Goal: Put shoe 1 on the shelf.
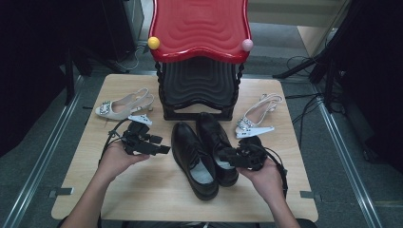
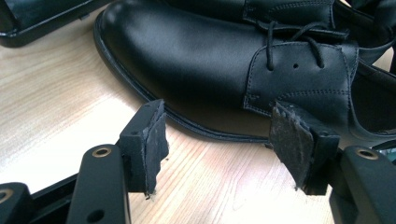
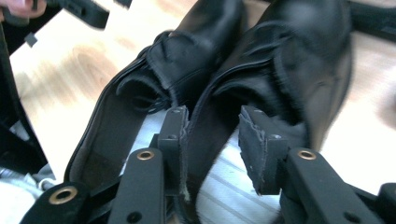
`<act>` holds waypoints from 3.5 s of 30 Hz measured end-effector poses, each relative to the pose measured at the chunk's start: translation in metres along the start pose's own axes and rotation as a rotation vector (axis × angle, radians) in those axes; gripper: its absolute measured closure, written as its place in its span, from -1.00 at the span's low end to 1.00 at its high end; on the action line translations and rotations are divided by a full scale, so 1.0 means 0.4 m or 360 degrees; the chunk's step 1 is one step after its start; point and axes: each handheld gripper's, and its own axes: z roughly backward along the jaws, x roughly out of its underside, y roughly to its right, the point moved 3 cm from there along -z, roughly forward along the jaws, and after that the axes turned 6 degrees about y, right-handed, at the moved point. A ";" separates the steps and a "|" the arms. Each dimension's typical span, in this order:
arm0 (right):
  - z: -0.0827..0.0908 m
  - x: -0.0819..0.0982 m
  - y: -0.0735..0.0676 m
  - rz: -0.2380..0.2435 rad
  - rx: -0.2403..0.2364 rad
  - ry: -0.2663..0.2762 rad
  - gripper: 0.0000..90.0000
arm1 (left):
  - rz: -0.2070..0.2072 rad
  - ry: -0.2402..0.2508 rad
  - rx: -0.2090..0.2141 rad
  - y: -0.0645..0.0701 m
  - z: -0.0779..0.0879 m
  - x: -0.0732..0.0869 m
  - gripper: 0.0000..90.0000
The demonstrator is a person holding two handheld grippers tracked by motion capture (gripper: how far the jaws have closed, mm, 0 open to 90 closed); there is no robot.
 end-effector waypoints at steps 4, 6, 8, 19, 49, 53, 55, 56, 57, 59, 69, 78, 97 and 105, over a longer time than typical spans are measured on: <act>-0.032 0.003 -0.015 0.0011 -0.0018 -0.0079 0.37 | -0.0021 0.0011 -0.0002 0.004 0.005 -0.013 -0.18; -0.046 0.000 -0.022 0.0015 -0.0033 -0.0113 0.35 | -0.0027 0.0016 0.0000 0.003 0.006 -0.021 -0.18; -0.058 -0.003 -0.027 0.0018 -0.0035 -0.0150 0.33 | -0.0027 0.0021 0.0005 0.003 0.006 -0.027 -0.18; -0.138 -0.019 -0.032 0.0016 0.0010 -0.0356 0.34 | -0.0042 0.0035 0.0021 -0.012 0.005 -0.049 -0.18; -0.119 -0.021 0.019 -0.0166 -0.0071 -0.0444 0.85 | -0.0004 0.0055 -0.0061 -0.048 0.041 -0.031 -0.19; -0.091 -0.031 0.023 -0.0202 -0.0142 -0.0409 0.85 | 0.0017 0.0065 -0.0090 -0.062 0.055 -0.020 -0.19; -0.078 -0.035 0.022 -0.0226 -0.0181 -0.0394 0.85 | 0.0022 0.0071 -0.0097 -0.067 0.062 -0.015 -0.19; -0.071 -0.037 0.021 -0.0236 -0.0197 -0.0380 0.85 | 0.0024 0.0071 -0.0106 -0.069 0.066 -0.013 -0.19; -0.064 -0.040 0.020 -0.0236 -0.0206 -0.0364 0.85 | 0.0023 0.0071 -0.0110 -0.071 0.069 -0.011 -0.19; -0.045 -0.048 0.016 -0.0235 -0.0225 -0.0344 0.85 | 0.0024 0.0074 -0.0120 -0.072 0.075 -0.006 -0.20; 0.032 -0.116 0.009 -0.0275 -0.0331 -0.0209 0.85 | 0.0020 0.0075 -0.0148 -0.072 0.087 0.009 -0.21; 0.052 -0.208 0.029 -0.0327 -0.0299 -0.0033 0.85 | 0.0015 0.0075 -0.0152 -0.074 0.090 0.014 -0.21; -0.057 -0.368 0.099 -0.0517 0.0145 0.0407 0.84 | 0.0013 0.0056 -0.0124 -0.072 0.075 0.015 -0.21; -0.122 -0.389 0.089 -0.0528 0.0335 0.0488 0.84 | 0.0006 0.0053 -0.0117 -0.071 0.075 0.015 -0.21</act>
